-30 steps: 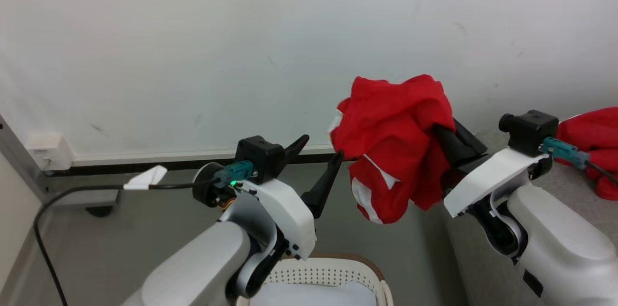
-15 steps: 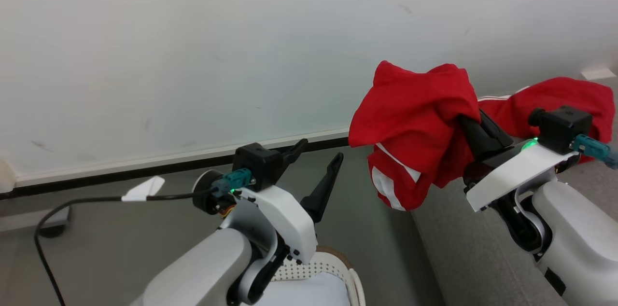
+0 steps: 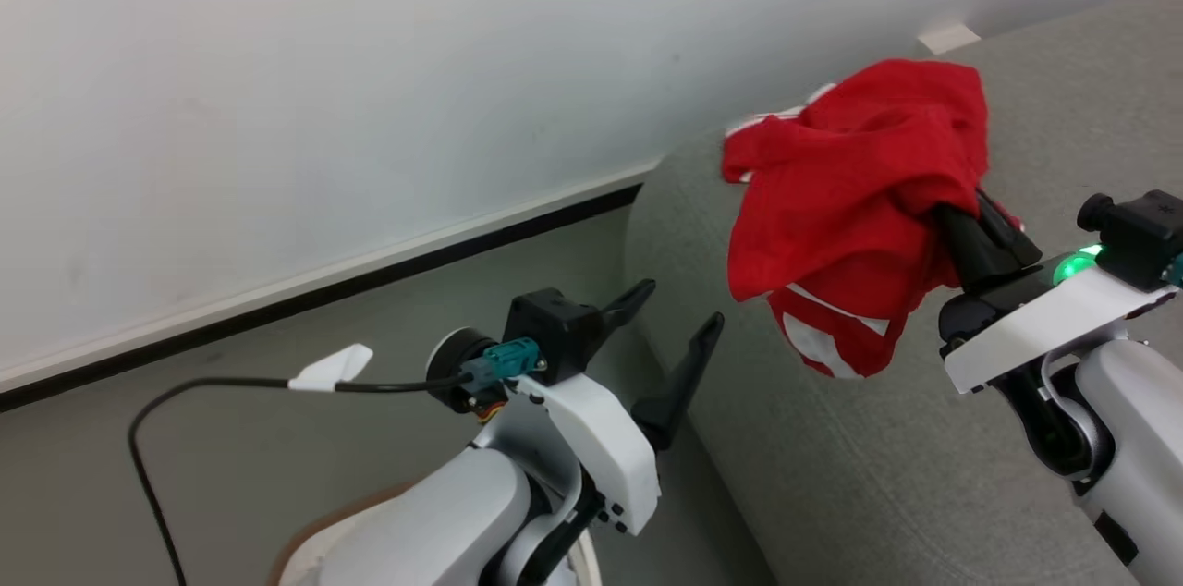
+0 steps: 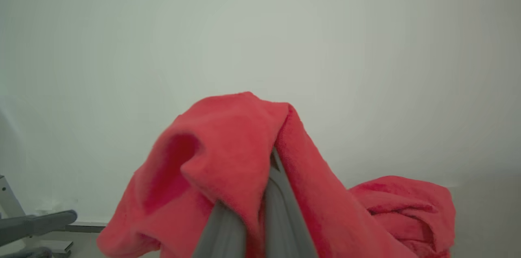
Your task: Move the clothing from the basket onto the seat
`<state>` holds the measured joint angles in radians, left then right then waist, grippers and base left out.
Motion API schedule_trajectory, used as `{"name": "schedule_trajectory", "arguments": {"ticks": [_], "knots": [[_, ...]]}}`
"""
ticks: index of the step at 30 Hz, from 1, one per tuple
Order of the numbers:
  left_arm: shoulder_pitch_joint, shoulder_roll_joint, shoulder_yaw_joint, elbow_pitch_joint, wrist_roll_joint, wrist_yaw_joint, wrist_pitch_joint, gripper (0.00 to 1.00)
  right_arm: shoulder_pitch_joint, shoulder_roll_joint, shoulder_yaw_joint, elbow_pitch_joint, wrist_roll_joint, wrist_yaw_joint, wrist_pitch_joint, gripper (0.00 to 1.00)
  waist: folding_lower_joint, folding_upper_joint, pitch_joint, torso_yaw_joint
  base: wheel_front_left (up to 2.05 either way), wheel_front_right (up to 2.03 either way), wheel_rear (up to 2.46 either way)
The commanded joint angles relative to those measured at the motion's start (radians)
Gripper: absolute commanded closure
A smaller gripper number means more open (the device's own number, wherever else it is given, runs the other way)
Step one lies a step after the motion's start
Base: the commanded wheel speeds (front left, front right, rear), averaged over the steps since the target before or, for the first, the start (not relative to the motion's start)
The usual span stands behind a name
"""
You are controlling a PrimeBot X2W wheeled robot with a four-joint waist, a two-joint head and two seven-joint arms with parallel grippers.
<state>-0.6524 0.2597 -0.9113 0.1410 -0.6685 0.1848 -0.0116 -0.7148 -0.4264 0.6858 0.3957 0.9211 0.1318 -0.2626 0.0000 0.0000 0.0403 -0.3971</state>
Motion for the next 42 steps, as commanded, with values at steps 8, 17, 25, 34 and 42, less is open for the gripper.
{"name": "schedule_trajectory", "arguments": {"ticks": [8,17,25,34,42], "knots": [[-0.038,-0.018,-0.025,-0.008,0.025,-0.021,-0.005,0.00,0.043,-0.033,-0.094,-0.007,-0.003,-0.002,-0.003,1.00,0.0000,0.0000,0.082,-0.056,0.00,0.00,0.00],[-0.149,-0.008,-0.061,-0.048,0.082,-0.065,0.033,0.00,-0.092,-0.072,-0.294,0.110,-0.048,-0.002,0.001,1.00,0.0000,0.0000,0.273,0.014,0.00,0.00,0.00],[-0.236,-0.021,-0.072,-0.065,0.116,-0.092,0.040,0.00,-0.354,-0.124,-0.482,0.389,-0.188,-0.002,0.031,1.00,0.0000,0.0000,0.421,0.100,0.00,0.00,0.00],[-0.249,-0.020,-0.080,-0.072,0.124,-0.092,0.039,0.00,-0.470,-0.105,-0.658,0.809,-0.403,-0.002,0.003,1.00,0.0000,0.0000,0.497,0.176,0.00,0.00,0.00],[-0.235,0.020,-0.065,-0.081,0.119,-0.074,0.041,0.00,-0.385,-0.063,-0.851,0.822,-0.562,-0.002,-0.003,0.00,0.0000,0.0000,0.505,0.172,0.00,0.00,0.00]]}}
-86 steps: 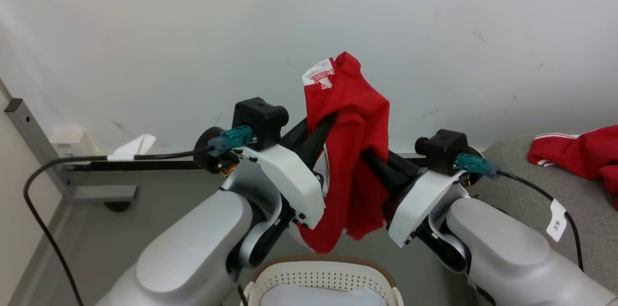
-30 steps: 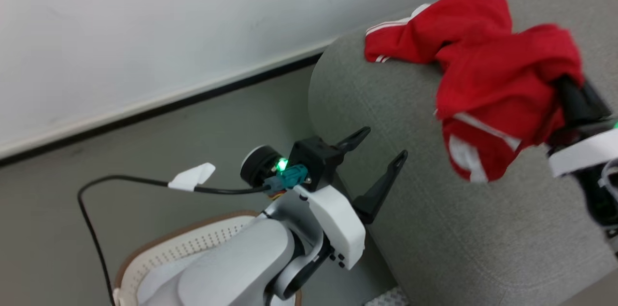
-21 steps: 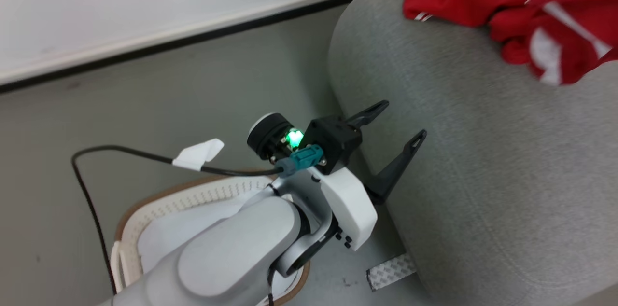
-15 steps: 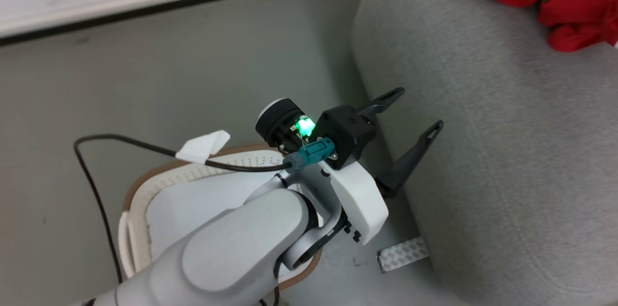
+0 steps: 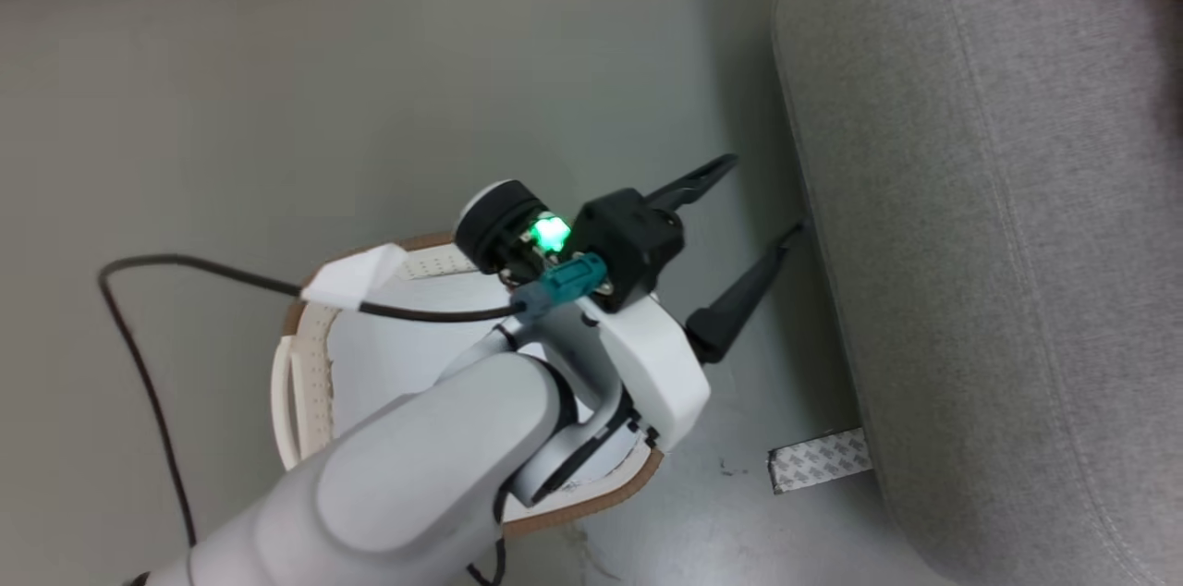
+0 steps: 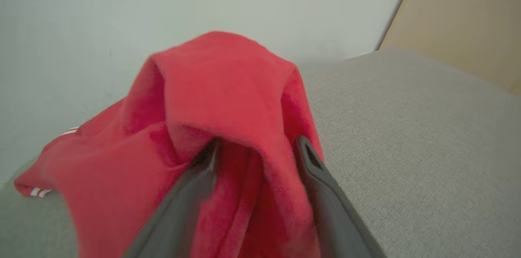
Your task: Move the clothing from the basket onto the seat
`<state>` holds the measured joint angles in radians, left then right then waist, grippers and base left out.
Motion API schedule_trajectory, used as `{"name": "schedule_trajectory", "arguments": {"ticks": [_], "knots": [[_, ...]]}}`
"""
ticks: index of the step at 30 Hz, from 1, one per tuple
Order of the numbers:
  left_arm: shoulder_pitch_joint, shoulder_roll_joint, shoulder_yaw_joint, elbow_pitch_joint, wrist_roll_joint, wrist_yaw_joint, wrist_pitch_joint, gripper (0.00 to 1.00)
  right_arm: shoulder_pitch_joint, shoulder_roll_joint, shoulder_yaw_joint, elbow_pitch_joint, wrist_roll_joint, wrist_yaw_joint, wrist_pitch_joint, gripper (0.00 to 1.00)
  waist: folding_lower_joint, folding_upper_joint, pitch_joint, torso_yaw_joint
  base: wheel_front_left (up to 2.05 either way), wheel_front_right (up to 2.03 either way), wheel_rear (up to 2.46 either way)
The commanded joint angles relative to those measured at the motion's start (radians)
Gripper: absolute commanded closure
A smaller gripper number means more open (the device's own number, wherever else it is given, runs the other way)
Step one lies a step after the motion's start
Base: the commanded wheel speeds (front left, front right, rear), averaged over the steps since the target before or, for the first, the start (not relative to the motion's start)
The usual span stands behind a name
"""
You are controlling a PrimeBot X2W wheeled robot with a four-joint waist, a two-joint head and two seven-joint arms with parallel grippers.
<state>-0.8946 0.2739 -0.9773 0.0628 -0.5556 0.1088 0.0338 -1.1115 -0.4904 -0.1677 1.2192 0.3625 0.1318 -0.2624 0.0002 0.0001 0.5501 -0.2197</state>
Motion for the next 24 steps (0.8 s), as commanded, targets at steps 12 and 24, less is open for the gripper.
{"name": "schedule_trajectory", "arguments": {"ticks": [12,24], "knots": [[0.136,0.083,0.060,0.014,-0.047,0.061,-0.089,0.00,0.344,0.168,-0.123,-0.378,-0.218,-0.002,-0.002,0.00,-0.0002,-0.0001,-0.156,-0.048,0.00,0.00,0.00],[0.409,0.112,0.142,0.088,-0.127,0.163,-0.261,0.00,0.725,0.329,-0.041,-0.820,-0.244,-0.002,-0.002,0.00,-0.0002,-0.0001,-0.420,0.009,0.00,0.00,0.00]]}}
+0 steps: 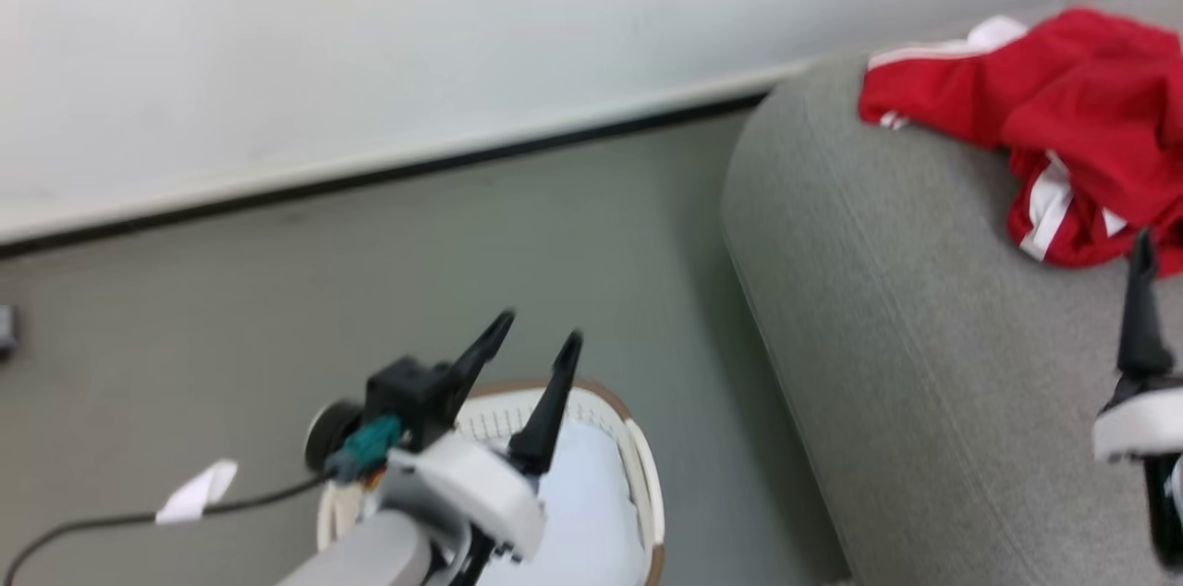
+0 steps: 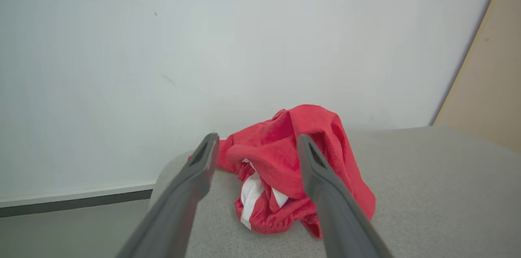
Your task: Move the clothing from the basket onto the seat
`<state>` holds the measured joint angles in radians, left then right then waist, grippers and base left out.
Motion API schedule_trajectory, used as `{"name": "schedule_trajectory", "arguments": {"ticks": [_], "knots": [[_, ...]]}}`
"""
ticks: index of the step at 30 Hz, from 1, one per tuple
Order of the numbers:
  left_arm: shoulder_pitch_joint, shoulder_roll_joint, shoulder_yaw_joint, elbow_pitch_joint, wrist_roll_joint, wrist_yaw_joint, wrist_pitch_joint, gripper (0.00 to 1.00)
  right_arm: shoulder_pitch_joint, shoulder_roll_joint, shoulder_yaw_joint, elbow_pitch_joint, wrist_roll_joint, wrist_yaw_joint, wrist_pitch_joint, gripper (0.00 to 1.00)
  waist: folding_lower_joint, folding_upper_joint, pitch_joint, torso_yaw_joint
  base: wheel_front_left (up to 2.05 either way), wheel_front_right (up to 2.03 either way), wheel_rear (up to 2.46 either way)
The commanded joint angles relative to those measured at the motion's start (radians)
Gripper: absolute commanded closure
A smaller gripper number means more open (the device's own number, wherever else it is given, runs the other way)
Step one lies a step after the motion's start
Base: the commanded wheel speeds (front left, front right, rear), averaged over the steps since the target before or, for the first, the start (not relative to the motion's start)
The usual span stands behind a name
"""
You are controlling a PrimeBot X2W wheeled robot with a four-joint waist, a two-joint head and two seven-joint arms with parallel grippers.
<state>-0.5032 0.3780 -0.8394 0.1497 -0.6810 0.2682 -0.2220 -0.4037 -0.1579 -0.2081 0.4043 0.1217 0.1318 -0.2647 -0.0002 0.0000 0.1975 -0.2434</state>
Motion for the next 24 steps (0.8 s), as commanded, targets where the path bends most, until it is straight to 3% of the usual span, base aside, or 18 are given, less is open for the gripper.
{"name": "schedule_trajectory", "arguments": {"ticks": [1,6,12,17,24], "knots": [[0.039,0.008,0.013,0.009,-0.007,0.011,-0.017,0.00,0.048,0.006,0.008,-0.029,-0.015,-0.002,0.001,0.00,0.0002,0.0000,-0.086,0.043,0.00,0.00,0.00],[0.156,0.018,0.078,0.040,-0.006,0.048,-0.041,0.00,0.179,0.051,0.026,-0.115,-0.045,-0.002,0.001,0.00,0.0002,0.0000,-0.169,0.092,0.00,0.00,0.00],[0.269,0.023,0.178,0.027,0.045,0.055,-0.043,0.00,0.279,0.087,0.027,-0.173,-0.046,-0.002,0.001,0.00,0.0002,0.0000,-0.207,0.140,0.00,0.00,0.00],[0.391,0.002,0.303,0.032,0.108,0.028,-0.043,0.00,0.345,0.104,0.045,-0.189,-0.051,-0.002,0.001,0.00,0.0002,0.0000,-0.243,0.170,0.00,0.00,0.00],[0.525,-0.055,0.471,0.039,0.204,-0.047,-0.043,0.00,0.412,0.106,0.103,-0.174,-0.025,-0.002,0.001,0.00,0.0002,0.0000,-0.280,0.193,0.00,0.00,0.00]]}}
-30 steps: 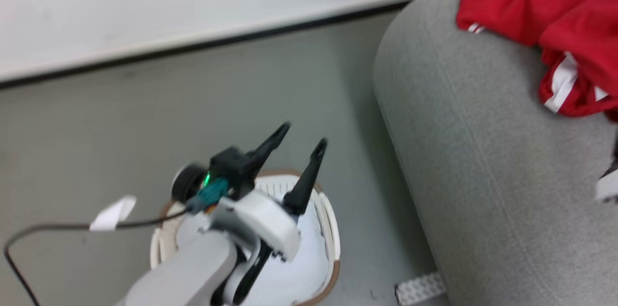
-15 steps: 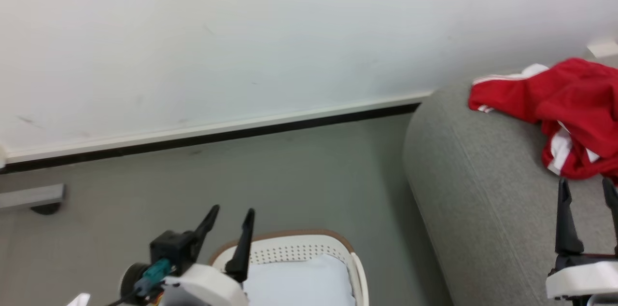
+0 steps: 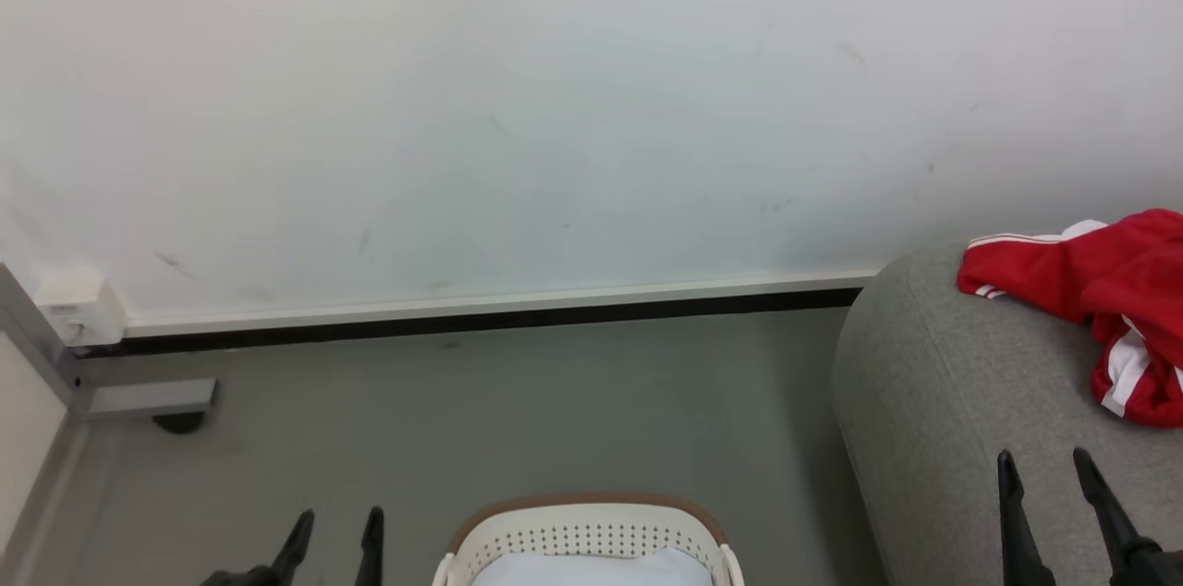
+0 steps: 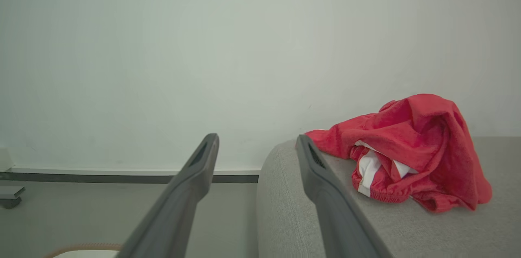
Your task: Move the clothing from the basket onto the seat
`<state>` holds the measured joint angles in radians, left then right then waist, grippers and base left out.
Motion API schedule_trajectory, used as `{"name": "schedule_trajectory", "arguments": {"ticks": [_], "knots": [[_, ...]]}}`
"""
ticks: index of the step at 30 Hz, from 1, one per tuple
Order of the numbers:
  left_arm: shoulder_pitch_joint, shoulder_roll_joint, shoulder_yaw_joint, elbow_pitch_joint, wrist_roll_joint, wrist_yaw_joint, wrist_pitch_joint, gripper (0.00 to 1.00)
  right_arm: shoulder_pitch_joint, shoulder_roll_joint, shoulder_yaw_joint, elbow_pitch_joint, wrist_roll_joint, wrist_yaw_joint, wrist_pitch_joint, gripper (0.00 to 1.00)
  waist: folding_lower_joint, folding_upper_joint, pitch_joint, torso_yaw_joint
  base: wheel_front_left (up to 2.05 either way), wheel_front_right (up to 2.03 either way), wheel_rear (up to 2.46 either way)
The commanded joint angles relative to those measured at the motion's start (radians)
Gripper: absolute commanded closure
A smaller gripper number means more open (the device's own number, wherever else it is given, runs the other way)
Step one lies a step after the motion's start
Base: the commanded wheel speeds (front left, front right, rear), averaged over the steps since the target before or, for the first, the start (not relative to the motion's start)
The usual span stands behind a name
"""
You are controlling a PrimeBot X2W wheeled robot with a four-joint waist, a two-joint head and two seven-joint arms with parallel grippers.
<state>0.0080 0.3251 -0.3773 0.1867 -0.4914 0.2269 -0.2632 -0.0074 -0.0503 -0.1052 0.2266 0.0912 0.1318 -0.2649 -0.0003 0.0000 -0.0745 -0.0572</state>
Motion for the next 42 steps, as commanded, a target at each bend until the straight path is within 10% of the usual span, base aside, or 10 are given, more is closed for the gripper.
{"name": "schedule_trajectory", "arguments": {"ticks": [1,17,42], "knots": [[0.029,-0.012,0.030,0.002,0.026,-0.022,-0.002,0.00,0.023,-0.002,0.004,0.008,0.011,-0.002,0.001,0.00,0.0003,0.0000,-0.012,0.008,0.00,0.00,0.00],[0.073,-0.128,0.259,0.037,0.213,-0.207,-0.002,0.00,0.053,-0.001,0.003,0.050,0.050,-0.002,0.001,0.00,0.0003,0.0000,-0.019,0.036,0.00,0.00,0.00],[0.067,-0.219,0.374,0.066,0.331,-0.316,-0.002,0.00,0.039,-0.001,0.021,0.107,0.052,-0.002,0.001,0.00,0.0003,0.0000,-0.018,0.048,0.00,0.00,0.00]]}}
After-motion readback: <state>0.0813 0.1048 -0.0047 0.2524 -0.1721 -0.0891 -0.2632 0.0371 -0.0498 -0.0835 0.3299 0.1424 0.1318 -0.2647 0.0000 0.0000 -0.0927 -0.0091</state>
